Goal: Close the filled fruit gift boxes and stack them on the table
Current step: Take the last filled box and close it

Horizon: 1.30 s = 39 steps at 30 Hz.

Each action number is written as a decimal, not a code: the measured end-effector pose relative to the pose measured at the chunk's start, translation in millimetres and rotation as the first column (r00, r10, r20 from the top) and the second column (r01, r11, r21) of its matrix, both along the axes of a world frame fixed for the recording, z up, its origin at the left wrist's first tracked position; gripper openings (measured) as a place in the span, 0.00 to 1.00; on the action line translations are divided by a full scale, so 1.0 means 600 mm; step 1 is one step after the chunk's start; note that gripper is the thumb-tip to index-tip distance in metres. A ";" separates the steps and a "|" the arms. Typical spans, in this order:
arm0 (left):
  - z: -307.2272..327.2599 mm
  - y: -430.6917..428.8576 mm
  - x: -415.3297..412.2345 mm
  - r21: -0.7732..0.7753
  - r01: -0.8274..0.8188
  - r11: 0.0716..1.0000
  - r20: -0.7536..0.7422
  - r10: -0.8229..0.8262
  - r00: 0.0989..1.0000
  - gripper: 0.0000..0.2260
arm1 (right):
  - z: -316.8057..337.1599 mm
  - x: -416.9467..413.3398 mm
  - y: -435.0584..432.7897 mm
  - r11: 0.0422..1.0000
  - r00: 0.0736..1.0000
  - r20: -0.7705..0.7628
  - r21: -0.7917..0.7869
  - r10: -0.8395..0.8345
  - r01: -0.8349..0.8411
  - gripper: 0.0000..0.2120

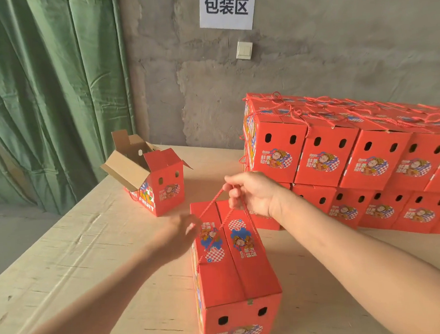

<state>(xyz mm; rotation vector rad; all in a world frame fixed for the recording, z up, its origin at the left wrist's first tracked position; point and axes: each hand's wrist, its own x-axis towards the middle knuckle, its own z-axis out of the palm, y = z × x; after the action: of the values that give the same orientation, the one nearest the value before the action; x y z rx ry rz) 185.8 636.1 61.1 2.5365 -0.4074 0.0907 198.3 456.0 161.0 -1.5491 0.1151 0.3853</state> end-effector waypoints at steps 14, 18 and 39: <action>-0.049 -0.031 -0.001 0.034 0.151 0.988 0.352 -0.153 0.924 0.11 | 0.046 0.050 -0.027 0.912 0.909 0.377 -0.282 -0.181 0.299 0.16; -0.032 -0.037 0.031 -0.037 0.141 0.989 0.419 -0.113 0.901 0.05 | 0.052 0.065 -0.059 0.828 0.876 0.424 -0.389 -0.228 0.404 0.12; -0.117 -0.108 0.141 -0.508 0.230 0.830 -0.382 -0.456 0.804 0.37 | -0.142 0.043 -0.131 0.090 0.870 0.489 -0.871 0.062 0.483 0.28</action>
<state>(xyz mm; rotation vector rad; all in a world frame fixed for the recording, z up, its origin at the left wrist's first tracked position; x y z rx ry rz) 270.6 571.2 -8.8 1.8987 -0.5704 -0.5422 223.9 377.6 76.1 -2.9395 0.3279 -0.4771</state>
